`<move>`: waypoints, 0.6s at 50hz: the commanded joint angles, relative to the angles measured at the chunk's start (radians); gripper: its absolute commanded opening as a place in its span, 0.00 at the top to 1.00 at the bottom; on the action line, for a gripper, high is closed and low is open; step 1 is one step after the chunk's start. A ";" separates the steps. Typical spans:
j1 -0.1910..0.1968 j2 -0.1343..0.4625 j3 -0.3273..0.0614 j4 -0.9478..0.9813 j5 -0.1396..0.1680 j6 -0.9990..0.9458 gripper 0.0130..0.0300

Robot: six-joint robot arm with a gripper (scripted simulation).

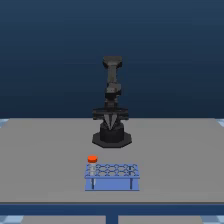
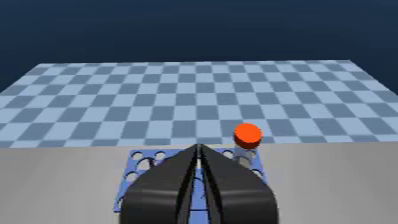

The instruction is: Pick up the centrifuge tube on the rack

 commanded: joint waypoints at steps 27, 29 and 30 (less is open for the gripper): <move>-0.001 0.001 -0.001 -0.004 0.000 0.004 0.00; -0.002 0.002 -0.001 -0.009 0.000 0.008 0.00; -0.002 0.002 -0.001 -0.009 0.000 0.008 0.00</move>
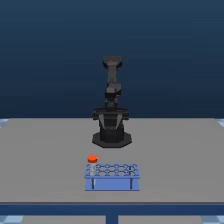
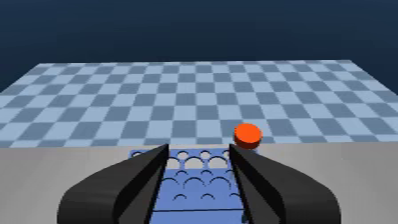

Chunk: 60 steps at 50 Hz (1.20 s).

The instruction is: Pick up the centrifuge tube on the rack

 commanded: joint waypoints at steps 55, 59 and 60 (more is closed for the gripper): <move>-0.148 0.208 -0.135 -0.587 -0.012 0.514 0.00; -0.166 0.243 -0.163 -0.667 -0.012 0.583 0.00; -0.166 0.243 -0.163 -0.667 -0.012 0.583 0.00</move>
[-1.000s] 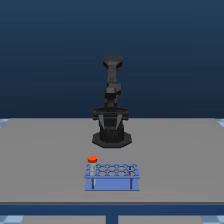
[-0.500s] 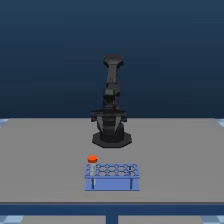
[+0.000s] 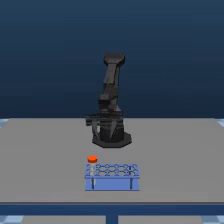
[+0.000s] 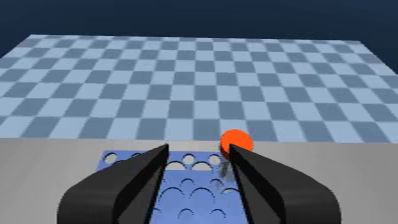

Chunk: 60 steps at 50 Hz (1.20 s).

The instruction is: Pick up the centrifuge tube on the rack

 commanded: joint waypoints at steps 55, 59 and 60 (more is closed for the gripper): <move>-0.112 0.268 -0.252 -0.672 0.011 0.618 0.00; -0.113 0.275 -0.258 -0.685 0.010 0.629 0.00; -0.113 0.275 -0.258 -0.685 0.010 0.629 0.00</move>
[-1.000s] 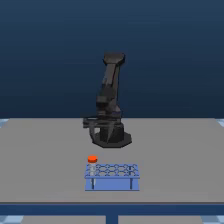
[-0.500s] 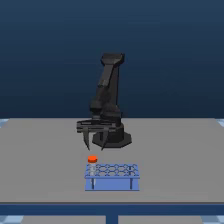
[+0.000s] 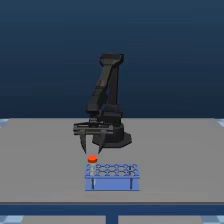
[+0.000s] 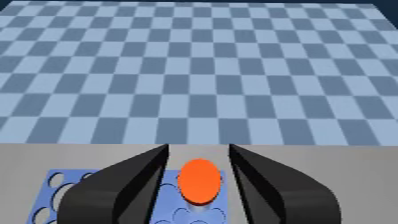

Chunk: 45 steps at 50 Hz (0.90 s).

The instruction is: Pick up the centrifuge tube on the rack

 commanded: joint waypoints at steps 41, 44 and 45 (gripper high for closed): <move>-0.002 0.026 0.018 0.154 -0.014 -0.153 0.00; -0.002 0.029 0.020 0.173 -0.016 -0.173 0.00; -0.002 0.029 0.020 0.173 -0.016 -0.173 0.00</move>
